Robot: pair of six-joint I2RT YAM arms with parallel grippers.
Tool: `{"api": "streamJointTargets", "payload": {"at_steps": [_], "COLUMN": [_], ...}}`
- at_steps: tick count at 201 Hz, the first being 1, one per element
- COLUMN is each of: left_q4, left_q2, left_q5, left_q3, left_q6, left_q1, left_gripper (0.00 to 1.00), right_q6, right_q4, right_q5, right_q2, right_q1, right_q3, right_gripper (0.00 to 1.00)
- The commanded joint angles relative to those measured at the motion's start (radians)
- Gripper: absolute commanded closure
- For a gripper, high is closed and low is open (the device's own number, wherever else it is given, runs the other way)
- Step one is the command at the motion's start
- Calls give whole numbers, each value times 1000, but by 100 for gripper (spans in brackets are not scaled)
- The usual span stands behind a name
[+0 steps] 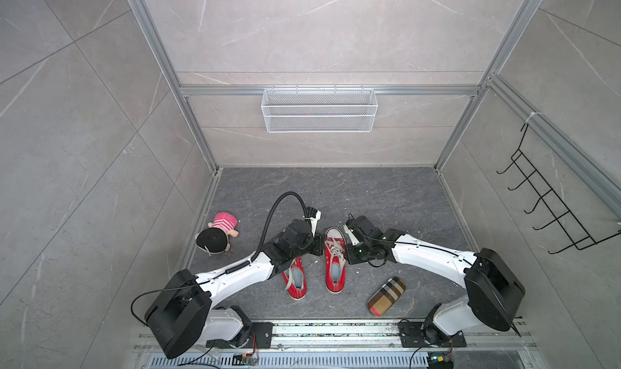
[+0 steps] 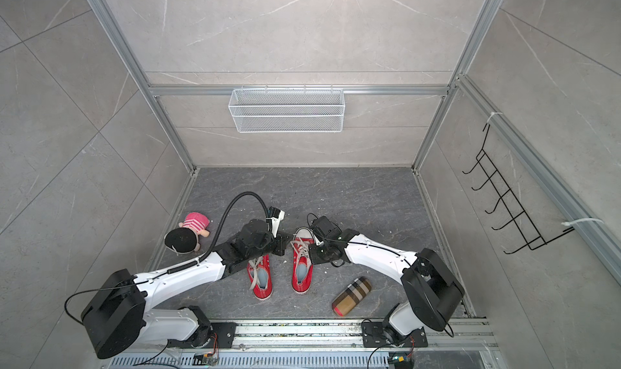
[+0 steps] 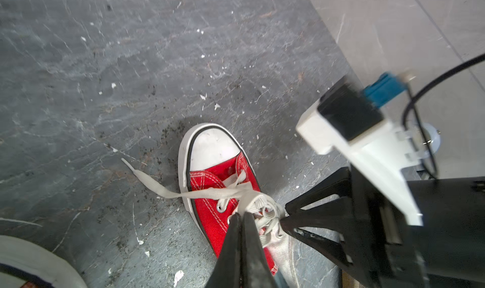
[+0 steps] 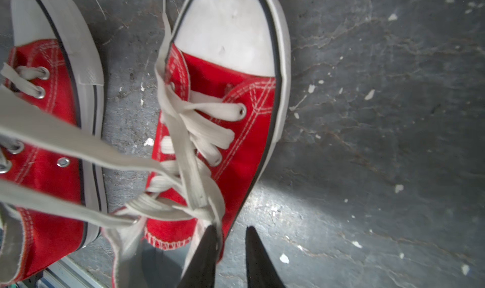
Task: Remove the insole from the shoe
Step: Untie the shoelace on the shoe.
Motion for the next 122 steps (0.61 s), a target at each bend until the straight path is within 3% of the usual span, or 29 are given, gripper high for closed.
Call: {"api": "streamJointTargets", "payload": {"at_steps": [1,47,74,81,109,122], "left_q4": [34,96,101,95,-35,-115], "left_q2": [-60,-125,-103,-98,-159,-214], "left_q5": [-54,-142,-99,-92,-208,-272], "left_q3": [-8,-77,-116,-125,-152,-154], "left_q6": [45,-37,-105,-120,-164,-162], "left_q1": [12,19,19,18,18,19], "left_gripper": [100,100,100,100,79,76], "right_q6": [6,0,-14,-19,-11,17], "right_q4": [-78,-77,-42,-45,-78,-69], "right_q5": [54,57,35,29,9,-4], "right_q2": [-29,-24,-61,-78,-147,-164], "right_q1": [1,1,1,1,12,37], "right_q3": [-39,-31,-30,-23,-11,-20], "right_gripper": [77,77,75,69,53,48]}}
